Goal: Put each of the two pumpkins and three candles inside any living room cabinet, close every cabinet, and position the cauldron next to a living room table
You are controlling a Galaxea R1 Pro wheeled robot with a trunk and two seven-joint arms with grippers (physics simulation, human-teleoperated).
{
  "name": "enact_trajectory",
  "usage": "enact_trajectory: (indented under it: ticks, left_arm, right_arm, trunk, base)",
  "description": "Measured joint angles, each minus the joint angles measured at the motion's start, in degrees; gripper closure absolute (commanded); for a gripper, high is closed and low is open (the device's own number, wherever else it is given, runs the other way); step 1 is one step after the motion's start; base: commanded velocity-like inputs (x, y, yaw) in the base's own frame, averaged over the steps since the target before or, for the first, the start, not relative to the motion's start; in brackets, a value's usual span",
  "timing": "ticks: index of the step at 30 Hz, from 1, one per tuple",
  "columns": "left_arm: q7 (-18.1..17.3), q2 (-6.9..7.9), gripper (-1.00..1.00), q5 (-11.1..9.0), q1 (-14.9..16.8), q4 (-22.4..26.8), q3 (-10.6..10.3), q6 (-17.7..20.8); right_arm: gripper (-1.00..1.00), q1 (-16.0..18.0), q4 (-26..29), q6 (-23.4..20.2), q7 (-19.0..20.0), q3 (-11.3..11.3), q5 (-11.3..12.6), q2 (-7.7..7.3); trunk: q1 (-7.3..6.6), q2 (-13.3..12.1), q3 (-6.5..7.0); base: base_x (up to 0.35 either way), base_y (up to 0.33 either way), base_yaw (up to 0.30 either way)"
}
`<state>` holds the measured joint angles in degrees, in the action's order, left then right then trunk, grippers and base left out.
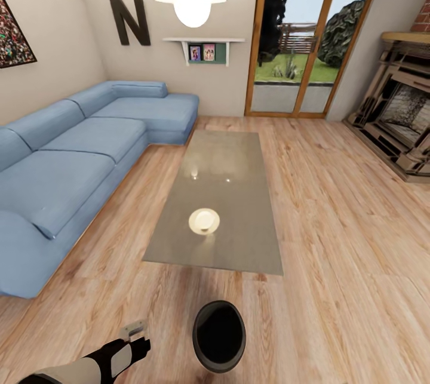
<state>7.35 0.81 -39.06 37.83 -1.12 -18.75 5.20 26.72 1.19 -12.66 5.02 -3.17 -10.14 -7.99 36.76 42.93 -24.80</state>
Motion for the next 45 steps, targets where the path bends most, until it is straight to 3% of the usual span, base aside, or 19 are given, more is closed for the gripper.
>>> enact_trajectory:
  ticks: [45]
  left_arm:
    - [0.0,-0.39,-1.0,0.0,0.0,0.0,0.0,0.1]
  right_arm:
    - [-1.0,0.0,-1.0,-0.1,0.0,0.1,0.0,0.18]
  trunk:
    - [0.01,0.0,4.2]
  base:
    - [-0.019,0.0,0.0]
